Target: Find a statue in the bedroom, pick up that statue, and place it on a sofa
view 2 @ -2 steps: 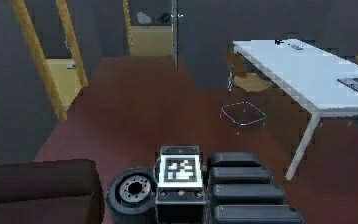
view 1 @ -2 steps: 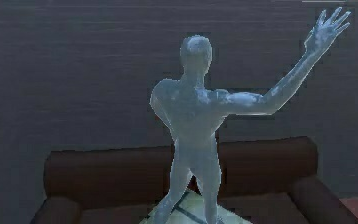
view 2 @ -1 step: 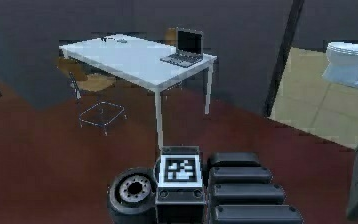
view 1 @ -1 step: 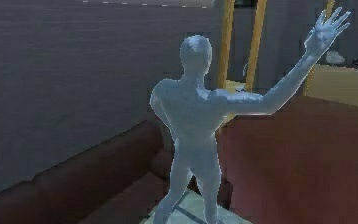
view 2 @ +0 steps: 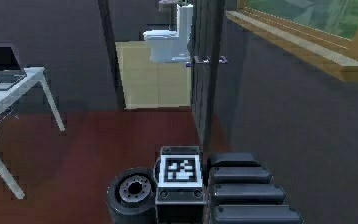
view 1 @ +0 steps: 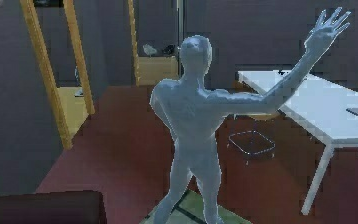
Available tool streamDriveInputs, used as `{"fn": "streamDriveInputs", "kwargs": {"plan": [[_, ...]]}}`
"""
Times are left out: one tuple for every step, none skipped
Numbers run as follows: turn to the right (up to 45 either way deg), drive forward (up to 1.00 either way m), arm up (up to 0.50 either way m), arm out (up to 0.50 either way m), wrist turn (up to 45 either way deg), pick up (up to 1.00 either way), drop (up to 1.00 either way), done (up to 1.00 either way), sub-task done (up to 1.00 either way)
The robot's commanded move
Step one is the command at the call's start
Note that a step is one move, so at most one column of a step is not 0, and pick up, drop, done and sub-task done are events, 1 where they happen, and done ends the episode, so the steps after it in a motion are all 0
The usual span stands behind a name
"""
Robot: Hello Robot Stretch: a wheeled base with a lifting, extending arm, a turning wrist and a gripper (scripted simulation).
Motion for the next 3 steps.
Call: {"fn": "streamDriveInputs", "kwargs": {"plan": [[6.0, 0.0, 0.0, 0.0, 0.0, 0.0, 0.0, 0.0, 0.0], [-45.0, 0.0, 0.0, 0.0, 0.0, 0.0, 0.0, 0.0, 0.0], [-45.0, 0.0, 0.0, 0.0, 0.0, 0.0, 0.0, 0.0, 0.0]]}}
